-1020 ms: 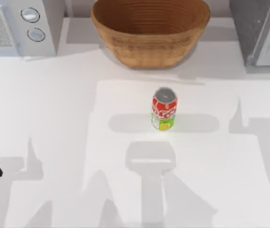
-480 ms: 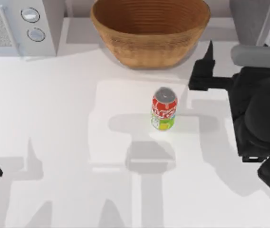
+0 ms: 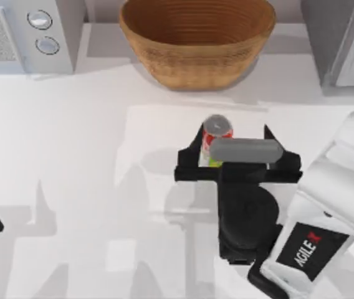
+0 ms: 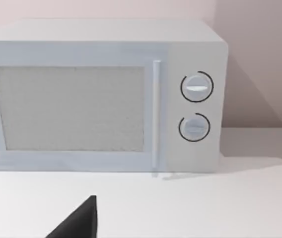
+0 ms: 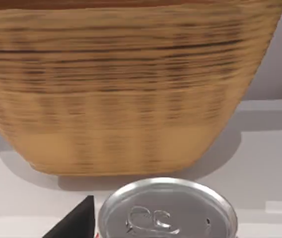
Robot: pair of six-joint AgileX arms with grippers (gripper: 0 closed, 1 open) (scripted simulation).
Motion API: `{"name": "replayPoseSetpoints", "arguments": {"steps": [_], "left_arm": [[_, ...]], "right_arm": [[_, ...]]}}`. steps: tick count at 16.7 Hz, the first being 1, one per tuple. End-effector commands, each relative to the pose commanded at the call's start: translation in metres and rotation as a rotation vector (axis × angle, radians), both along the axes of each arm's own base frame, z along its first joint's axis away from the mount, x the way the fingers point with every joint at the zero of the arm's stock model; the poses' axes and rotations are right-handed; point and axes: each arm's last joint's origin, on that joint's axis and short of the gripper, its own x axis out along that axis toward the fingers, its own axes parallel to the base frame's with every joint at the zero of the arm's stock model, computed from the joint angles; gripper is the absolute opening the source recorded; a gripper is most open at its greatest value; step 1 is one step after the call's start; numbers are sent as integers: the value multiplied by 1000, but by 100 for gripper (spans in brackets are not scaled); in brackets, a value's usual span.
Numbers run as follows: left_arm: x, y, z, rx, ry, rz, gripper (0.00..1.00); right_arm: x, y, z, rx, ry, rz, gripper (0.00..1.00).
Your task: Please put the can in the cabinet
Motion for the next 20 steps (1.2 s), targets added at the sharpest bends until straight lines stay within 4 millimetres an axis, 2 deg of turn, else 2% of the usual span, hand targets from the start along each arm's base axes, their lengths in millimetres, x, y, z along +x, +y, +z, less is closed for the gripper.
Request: {"name": "replayPoseSetpoints", "arguments": {"steps": [3, 5, 12, 14, 18, 20], "left_arm": [[0, 0, 0, 0, 0, 0, 100], [0, 0, 0, 0, 0, 0, 100], [0, 0, 0, 0, 0, 0, 100], [0, 0, 0, 0, 0, 0, 100], [0, 0, 0, 0, 0, 0, 100], [0, 0, 0, 0, 0, 0, 100]], "right_arm": [[-12, 14, -32, -16, 3, 13, 100], [-16, 19, -43, -23, 4, 20, 100], [-15, 19, -45, -26, 5, 20, 100], [-4, 20, -45, -24, 4, 22, 100], [34, 20, -45, -24, 3, 22, 100], [43, 19, -45, -24, 4, 22, 100]]}}
